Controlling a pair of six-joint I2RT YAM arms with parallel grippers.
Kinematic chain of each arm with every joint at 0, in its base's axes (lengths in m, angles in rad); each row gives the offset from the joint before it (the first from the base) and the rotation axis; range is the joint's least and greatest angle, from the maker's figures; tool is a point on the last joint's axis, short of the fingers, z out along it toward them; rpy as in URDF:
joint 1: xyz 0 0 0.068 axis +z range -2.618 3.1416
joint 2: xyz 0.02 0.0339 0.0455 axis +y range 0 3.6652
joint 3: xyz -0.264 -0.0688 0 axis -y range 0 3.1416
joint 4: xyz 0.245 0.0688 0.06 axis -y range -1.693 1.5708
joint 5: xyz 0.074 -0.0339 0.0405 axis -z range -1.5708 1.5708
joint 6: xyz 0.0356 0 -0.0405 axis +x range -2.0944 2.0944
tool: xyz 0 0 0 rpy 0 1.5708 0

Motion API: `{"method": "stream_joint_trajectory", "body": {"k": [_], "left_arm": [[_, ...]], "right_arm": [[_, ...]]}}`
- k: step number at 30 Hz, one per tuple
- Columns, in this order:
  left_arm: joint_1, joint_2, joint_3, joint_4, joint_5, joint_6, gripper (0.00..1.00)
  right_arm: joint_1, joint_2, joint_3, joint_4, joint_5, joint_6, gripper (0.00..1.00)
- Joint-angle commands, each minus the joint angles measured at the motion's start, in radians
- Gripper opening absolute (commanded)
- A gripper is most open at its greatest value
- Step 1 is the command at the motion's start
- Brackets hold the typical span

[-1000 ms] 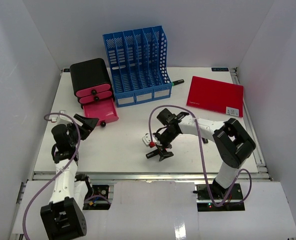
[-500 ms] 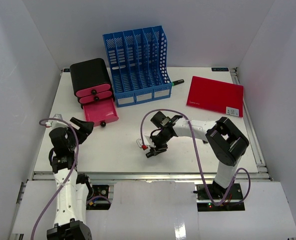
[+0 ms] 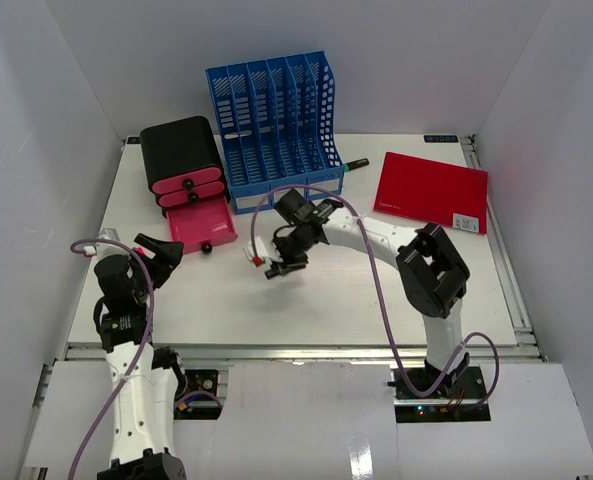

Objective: Organize the desk

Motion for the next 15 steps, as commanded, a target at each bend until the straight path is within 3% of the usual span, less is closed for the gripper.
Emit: {"method": "stream_joint_trajectory", "body": {"k": [1,5,9,15], "left_arm": [[0.004,-0.021,0.043,-0.084,-0.059,-0.038,0.84],[0.004,-0.036,0.046,-0.132,-0.089,-0.058,0.84],[0.004,-0.036,0.055,-0.159,-0.112,-0.066,0.84],[0.004,-0.009,0.077,-0.176,-0.148,-0.056,0.84]], "right_arm": [[0.072,0.166,0.423,0.034,0.059,0.14,0.08],[0.114,0.375,0.769,0.128,0.145,0.185,0.08],[0.134,0.415,0.711,0.446,0.206,0.239,0.08],[0.137,0.505,0.704,0.725,0.249,0.284,0.08]]}}
